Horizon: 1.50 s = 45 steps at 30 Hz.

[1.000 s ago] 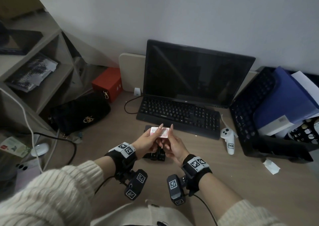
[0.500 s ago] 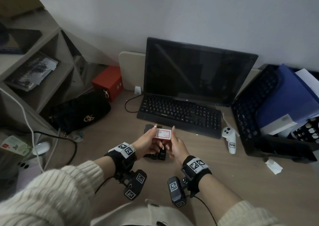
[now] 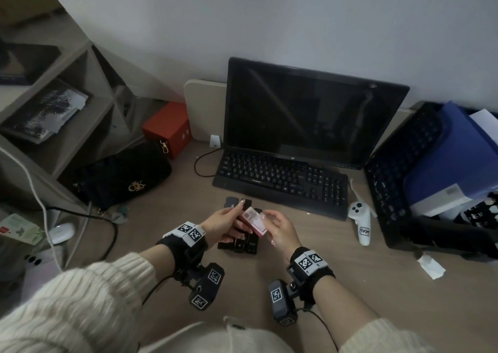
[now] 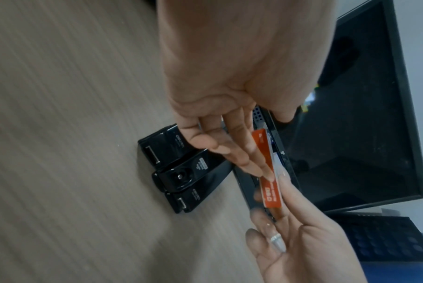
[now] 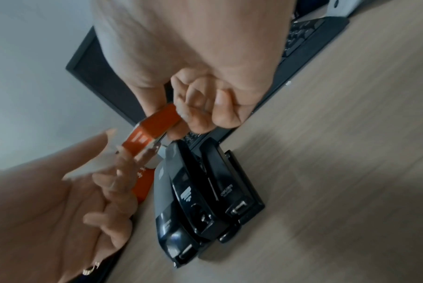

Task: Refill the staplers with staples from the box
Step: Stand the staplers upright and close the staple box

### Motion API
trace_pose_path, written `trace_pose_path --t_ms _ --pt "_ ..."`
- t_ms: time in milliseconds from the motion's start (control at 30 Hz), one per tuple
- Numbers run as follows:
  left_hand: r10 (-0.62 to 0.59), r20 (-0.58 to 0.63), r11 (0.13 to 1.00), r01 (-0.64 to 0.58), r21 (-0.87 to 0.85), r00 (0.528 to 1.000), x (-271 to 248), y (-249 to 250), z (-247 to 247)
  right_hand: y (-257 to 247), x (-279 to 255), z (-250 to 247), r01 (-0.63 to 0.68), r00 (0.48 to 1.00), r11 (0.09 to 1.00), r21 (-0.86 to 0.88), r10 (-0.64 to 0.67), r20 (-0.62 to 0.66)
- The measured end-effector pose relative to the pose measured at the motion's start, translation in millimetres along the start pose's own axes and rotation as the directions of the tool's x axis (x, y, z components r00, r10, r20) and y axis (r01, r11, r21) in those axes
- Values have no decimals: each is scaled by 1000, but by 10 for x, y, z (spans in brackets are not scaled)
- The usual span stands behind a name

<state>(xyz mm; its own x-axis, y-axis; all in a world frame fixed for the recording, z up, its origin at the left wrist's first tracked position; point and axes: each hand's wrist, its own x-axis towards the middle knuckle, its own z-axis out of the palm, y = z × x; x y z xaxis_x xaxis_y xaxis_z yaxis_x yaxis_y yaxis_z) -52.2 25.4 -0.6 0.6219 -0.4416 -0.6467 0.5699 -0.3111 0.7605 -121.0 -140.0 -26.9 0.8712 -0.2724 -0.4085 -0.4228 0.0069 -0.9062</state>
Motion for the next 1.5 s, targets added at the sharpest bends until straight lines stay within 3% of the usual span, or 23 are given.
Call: trace_pose_path --t_ms 100,167,333,467,800,1233,1500 --pt "-13 -32 1000 13 -7 999 14 30 -28 81 102 -127 -42 978 999 -11 39 -204" --pt "-34 -54 999 35 5 998 27 38 -55 130 138 -202 -67 962 997 -31 56 -267" --pt "-81 -101 996 76 -46 992 72 9 -122 327 164 -309 -239 956 951 -197 194 -219" --pt "-93 -124 995 90 -32 988 77 -30 -150 473 167 -310 -300 953 901 -313 266 -148" --pt "-116 -136 993 115 -15 984 70 -72 -174 483 148 -223 -278 947 783 -556 320 -24" --pt "-135 -136 990 137 7 981 49 -67 -205 468 205 -210 -254 966 818 -516 238 -97" --pt "-142 -136 989 145 14 980 65 -75 -217 464 186 -204 -275 961 815 -510 253 -114"
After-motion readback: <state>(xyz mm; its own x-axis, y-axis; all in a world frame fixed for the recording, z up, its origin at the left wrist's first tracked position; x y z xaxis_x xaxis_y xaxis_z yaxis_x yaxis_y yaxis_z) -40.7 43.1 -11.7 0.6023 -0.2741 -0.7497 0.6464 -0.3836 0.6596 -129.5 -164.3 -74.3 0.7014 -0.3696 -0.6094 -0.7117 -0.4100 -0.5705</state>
